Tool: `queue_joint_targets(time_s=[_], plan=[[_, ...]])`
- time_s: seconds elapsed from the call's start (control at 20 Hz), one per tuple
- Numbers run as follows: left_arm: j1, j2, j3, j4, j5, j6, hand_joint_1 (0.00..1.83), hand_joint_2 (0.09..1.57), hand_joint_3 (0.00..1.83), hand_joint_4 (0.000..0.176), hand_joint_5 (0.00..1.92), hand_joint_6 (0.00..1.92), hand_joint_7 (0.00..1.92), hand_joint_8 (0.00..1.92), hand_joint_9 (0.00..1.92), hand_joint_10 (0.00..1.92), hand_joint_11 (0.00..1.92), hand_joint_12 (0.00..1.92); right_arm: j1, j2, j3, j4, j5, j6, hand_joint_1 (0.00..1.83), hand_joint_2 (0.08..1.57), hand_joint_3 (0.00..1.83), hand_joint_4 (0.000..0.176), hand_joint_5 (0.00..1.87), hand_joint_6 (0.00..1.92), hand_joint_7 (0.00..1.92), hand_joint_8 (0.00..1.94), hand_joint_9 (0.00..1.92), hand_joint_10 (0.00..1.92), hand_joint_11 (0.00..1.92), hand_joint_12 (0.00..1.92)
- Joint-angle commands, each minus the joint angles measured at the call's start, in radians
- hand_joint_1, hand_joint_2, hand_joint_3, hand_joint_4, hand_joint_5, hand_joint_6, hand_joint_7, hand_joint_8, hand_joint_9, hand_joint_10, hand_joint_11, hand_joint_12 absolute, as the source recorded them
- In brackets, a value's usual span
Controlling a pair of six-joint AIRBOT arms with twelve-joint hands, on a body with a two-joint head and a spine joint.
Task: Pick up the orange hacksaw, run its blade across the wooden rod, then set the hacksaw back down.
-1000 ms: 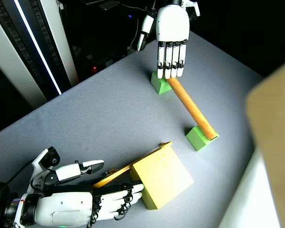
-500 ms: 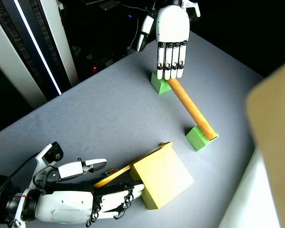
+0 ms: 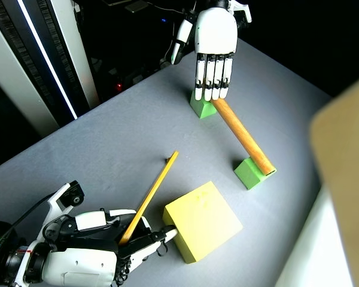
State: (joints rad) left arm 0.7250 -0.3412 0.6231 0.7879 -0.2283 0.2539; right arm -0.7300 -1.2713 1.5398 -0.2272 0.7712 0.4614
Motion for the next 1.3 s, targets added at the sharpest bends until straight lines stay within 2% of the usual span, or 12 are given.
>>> queue_joint_targets(time_s=[0.0,0.15,0.2,0.25,0.35,0.55,0.7,0.75,0.85,1.0,1.05,1.25], plan=[[-0.01,0.003,0.005,-0.014,-0.046,-0.002,0.09,1.24,0.0,0.0,0.14,0.0,0.13,0.0,0.12,0.0,0.0,0.35,0.008,-0.006,-0.02,-0.041,0.131,0.001,1.36,1.15,0.0,0.0,0.83,1.01,0.91,1.09,0.9,1.42,0.8,1.48],[-0.011,0.003,0.005,-0.014,-0.046,-0.002,0.06,1.25,0.0,0.0,0.13,0.0,0.12,0.0,0.11,0.0,0.0,0.27,-0.005,0.027,-0.06,-0.001,0.177,-0.057,1.36,1.17,0.0,0.0,0.77,1.1,0.88,1.13,0.9,1.41,0.8,1.43],[-0.011,0.003,0.005,-0.014,-0.046,-0.002,0.07,1.25,0.0,0.0,0.14,0.0,0.13,0.0,0.11,0.0,0.0,0.28,-0.01,0.047,-0.094,0.054,0.182,-0.107,1.46,1.15,0.0,0.0,0.77,1.07,0.88,1.08,0.92,1.25,0.81,1.61],[-0.012,0.003,0.005,-0.014,-0.046,-0.002,0.07,1.25,0.0,0.0,0.14,0.0,0.13,0.0,0.12,0.0,0.0,0.29,-0.013,0.075,-0.146,0.13,0.182,-0.175,1.48,1.15,0.0,0.0,0.76,1.08,0.88,1.07,0.92,1.21,0.81,1.64],[-0.012,0.003,0.005,-0.014,-0.046,-0.002,0.08,1.25,0.0,0.0,0.14,0.0,0.13,0.0,0.11,0.0,0.0,0.29,-0.013,0.115,-0.214,0.222,0.19,-0.253,1.36,1.17,0.0,0.0,0.79,1.06,0.88,1.14,0.89,1.43,0.77,1.48],[-0.012,0.003,0.005,-0.014,-0.046,-0.002,0.07,1.25,0.0,0.0,0.13,0.0,0.12,0.0,0.11,0.0,0.0,0.32,0.0,0.177,-0.305,0.338,0.221,-0.363,1.36,1.19,0.0,0.0,0.75,1.13,0.83,1.22,0.84,1.45,0.78,1.41],[-0.013,0.003,0.005,-0.014,-0.046,-0.002,0.07,1.25,0.0,0.0,0.13,0.0,0.13,0.0,0.11,0.0,0.0,0.33,0.006,0.221,-0.384,0.497,0.284,-0.473,1.36,1.19,0.0,0.0,0.75,1.14,0.82,1.22,0.84,1.45,0.77,1.41],[-0.013,0.003,0.005,-0.014,-0.046,-0.002,0.09,1.25,0.0,0.0,0.13,0.0,0.13,0.0,0.11,0.0,0.0,0.33,0.014,0.233,-0.415,0.552,0.307,-0.506,1.46,1.18,0.01,0.0,0.73,1.08,0.81,1.21,0.83,1.35,0.75,1.66],[-0.013,0.003,0.005,-0.014,-0.046,-0.002,0.08,1.25,0.0,0.0,0.16,0.0,0.15,0.0,0.13,0.0,0.0,0.37,0.036,0.244,-0.467,0.628,0.335,-0.561,1.36,1.17,0.0,0.0,0.79,1.07,0.88,1.14,0.89,1.42,0.78,1.43],[-0.014,0.002,0.005,-0.014,-0.046,-0.002,0.09,1.25,0.0,0.0,0.16,0.0,0.15,0.0,0.14,0.0,0.0,0.39,0.06,0.243,-0.556,0.748,0.424,-0.639,1.36,1.15,0.0,0.0,0.8,1.05,0.92,1.08,0.92,1.38,0.77,1.43],[-0.014,0.002,0.004,-0.014,-0.045,-0.002,0.05,1.25,0.0,0.0,0.15,0.0,0.15,0.0,0.14,0.0,0.0,0.4,0.067,0.236,-0.581,0.772,0.452,-0.655,1.36,1.18,0.0,0.0,0.73,1.15,0.87,1.15,0.86,1.42,0.76,1.42],[-0.014,0.002,0.003,-0.014,-0.045,-0.002,0.06,1.25,0.0,0.0,0.15,0.0,0.15,0.0,0.13,0.0,0.0,0.4,0.078,0.187,-0.599,0.793,0.519,-0.69,1.36,1.17,0.0,0.0,0.76,1.11,0.87,1.15,0.87,1.41,0.78,1.41]])
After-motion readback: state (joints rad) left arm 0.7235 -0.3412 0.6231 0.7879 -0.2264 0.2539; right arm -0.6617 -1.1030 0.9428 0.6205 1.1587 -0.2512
